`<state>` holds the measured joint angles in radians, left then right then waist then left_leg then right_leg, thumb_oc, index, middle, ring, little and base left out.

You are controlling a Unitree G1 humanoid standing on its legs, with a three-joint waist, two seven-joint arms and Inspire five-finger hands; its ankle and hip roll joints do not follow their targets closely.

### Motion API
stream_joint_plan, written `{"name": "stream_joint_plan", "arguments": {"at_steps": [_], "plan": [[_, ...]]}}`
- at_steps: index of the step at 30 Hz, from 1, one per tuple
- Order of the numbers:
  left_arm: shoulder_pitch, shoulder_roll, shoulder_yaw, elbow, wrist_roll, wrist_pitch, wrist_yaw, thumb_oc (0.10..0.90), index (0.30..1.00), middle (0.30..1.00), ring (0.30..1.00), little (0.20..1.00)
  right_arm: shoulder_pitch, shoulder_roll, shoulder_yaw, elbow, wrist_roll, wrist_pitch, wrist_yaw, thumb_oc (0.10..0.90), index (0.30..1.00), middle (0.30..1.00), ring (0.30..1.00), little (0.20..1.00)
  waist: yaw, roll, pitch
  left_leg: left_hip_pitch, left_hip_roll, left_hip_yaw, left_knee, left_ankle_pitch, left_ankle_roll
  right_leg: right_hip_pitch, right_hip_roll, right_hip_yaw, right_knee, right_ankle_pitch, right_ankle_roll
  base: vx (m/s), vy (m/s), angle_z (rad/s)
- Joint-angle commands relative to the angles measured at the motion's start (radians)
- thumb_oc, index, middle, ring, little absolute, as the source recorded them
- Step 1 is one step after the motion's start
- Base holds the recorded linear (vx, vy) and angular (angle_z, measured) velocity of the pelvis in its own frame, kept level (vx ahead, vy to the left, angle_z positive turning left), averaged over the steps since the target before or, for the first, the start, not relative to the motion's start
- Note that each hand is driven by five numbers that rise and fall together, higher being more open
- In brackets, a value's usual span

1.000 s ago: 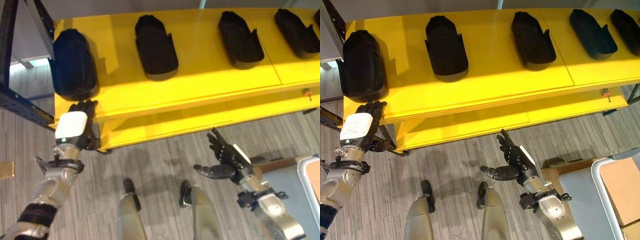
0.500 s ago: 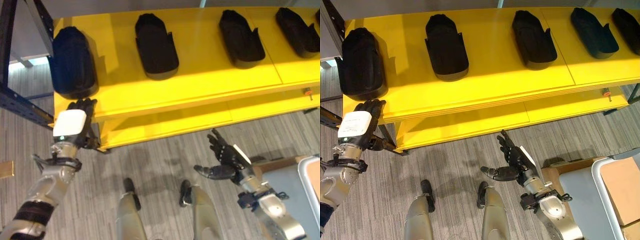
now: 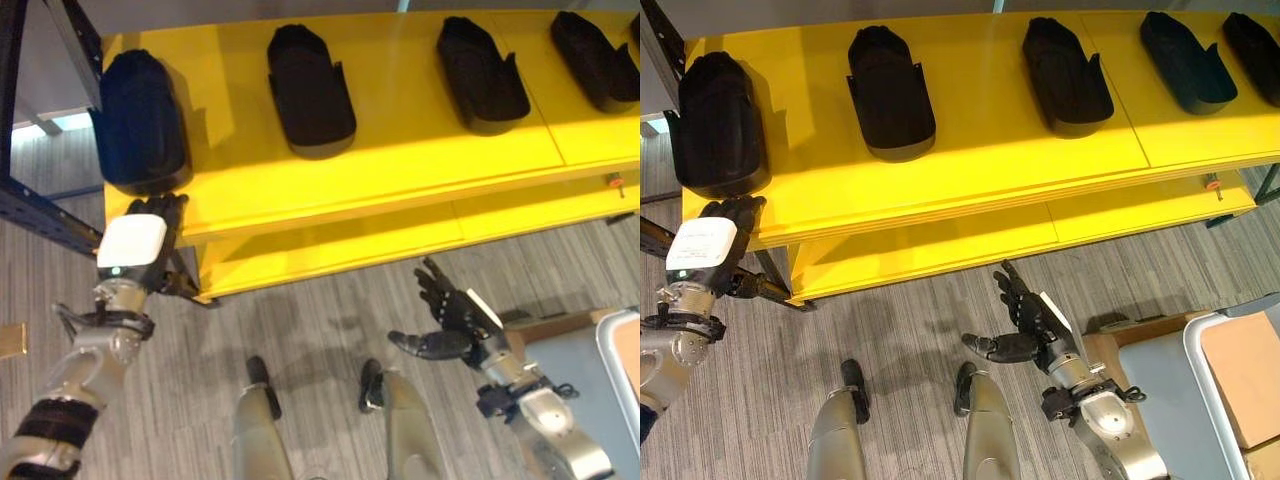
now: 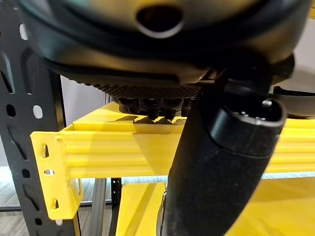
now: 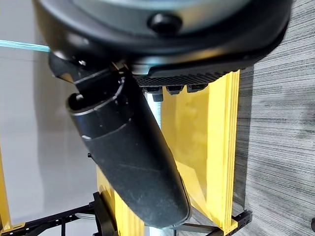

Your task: Move parts from the plastic box to the shelf.

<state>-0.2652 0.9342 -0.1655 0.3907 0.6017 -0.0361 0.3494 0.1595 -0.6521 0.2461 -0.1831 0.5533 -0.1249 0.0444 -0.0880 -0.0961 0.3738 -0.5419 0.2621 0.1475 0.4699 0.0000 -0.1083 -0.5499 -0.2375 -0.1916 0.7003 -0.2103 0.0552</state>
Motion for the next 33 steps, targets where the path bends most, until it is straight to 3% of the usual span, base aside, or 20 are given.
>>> {"name": "stream_joint_plan", "arguments": {"at_steps": [1,33], "plan": [[-0.073,0.076,0.018,-0.003,0.017,0.016,0.048,0.9,1.0,1.0,1.0,1.0,-0.006,-0.03,-0.059,-0.06,0.008,-0.082,0.008,0.9,1.0,1.0,1.0,1.0,-0.024,0.009,-0.085,0.049,0.04,-0.052,0.022,-0.025,-0.009,-0.004,-0.028,0.099,-0.18,0.259,0.088,0.0,0.0,0.0],[-0.132,0.116,-0.012,0.036,0.027,0.024,0.056,0.9,1.0,1.0,1.0,1.0,0.016,-0.035,-0.072,-0.062,0.007,-0.09,0.011,0.9,1.0,1.0,1.0,1.0,-0.034,0.01,-0.086,0.021,0.04,-0.044,0.042,-0.029,-0.007,-0.036,-0.029,0.112,-0.171,0.268,0.089,0.0,0.0,0.0]]}}
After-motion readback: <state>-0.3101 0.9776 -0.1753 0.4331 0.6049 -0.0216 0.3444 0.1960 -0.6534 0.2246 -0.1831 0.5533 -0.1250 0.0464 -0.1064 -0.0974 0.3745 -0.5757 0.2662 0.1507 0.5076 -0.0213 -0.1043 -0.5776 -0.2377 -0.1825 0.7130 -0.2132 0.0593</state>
